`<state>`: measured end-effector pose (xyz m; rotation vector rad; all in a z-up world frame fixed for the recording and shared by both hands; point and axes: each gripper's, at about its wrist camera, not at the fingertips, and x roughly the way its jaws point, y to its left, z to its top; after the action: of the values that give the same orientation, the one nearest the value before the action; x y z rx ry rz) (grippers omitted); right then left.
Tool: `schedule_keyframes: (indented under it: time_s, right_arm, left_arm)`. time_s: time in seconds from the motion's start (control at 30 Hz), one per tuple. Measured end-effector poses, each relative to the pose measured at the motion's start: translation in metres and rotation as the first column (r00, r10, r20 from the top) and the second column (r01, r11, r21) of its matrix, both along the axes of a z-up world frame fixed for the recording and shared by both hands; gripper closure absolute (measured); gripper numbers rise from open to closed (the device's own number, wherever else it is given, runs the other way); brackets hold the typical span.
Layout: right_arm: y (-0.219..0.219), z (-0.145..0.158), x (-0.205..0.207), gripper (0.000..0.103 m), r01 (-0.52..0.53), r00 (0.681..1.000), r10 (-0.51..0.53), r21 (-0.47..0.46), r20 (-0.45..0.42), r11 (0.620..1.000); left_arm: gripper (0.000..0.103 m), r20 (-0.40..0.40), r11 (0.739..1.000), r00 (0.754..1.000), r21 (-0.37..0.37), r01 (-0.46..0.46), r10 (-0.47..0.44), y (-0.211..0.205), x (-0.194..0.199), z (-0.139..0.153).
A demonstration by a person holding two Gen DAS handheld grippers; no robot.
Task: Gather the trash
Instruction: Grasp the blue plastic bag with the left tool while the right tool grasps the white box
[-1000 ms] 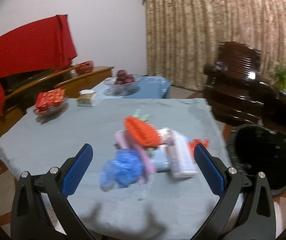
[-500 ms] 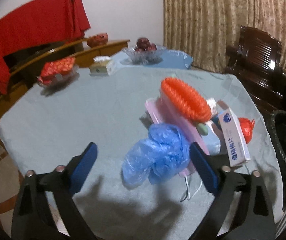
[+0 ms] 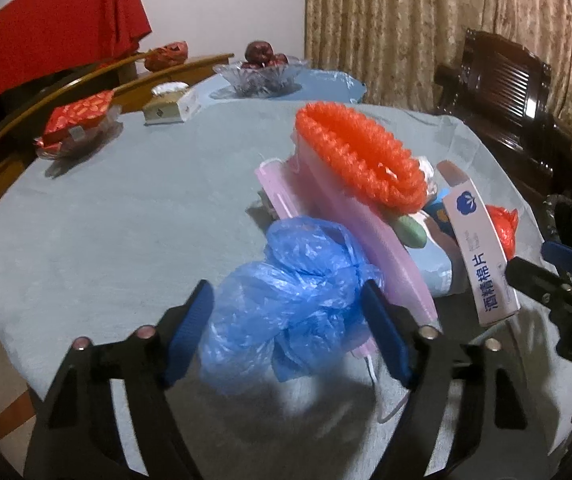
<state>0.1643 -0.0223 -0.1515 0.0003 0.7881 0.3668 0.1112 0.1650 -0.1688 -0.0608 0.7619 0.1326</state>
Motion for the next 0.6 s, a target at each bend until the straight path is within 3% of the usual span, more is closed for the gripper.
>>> schedule_keyframes:
  time_s: [0.13, 0.27, 0.33, 0.4, 0.6]
  right_arm:
    - [0.006, -0.01, 0.006, 0.027, -0.012, 1.0, 0.011, -0.005, -0.029, 1.0]
    - [0.012, -0.016, 0.011, 0.027, -0.023, 0.998, 0.023, 0.002, -0.053, 1.0]
    - [0.014, -0.018, 0.014, 0.036, -0.037, 0.996, 0.039, 0.02, -0.078, 0.999]
    - [0.014, -0.019, 0.014, 0.041, -0.055, 0.993, 0.06, 0.046, -0.099, 0.997]
    - [0.011, -0.004, 0.003, 0.043, -0.07, 0.995, 0.073, 0.047, -0.063, 0.996]
  left_arm:
    - [0.059, -0.012, 0.999, 0.999, -0.03, 0.035, -0.036, -0.003, 0.003, -0.005]
    - [0.076, -0.014, 0.998, 0.999, -0.039, 0.047, -0.048, -0.005, 0.002, -0.007]
    - [0.085, -0.008, 0.998, 0.998, -0.029, 0.055, -0.055, -0.006, 0.0, -0.005]
    - [0.089, 0.0, 0.998, 0.998, -0.017, 0.059, -0.059, -0.008, -0.002, -0.002]
    - [0.095, 0.028, 0.998, 0.999, -0.054, 0.037, -0.036, 0.0, -0.016, 0.011]
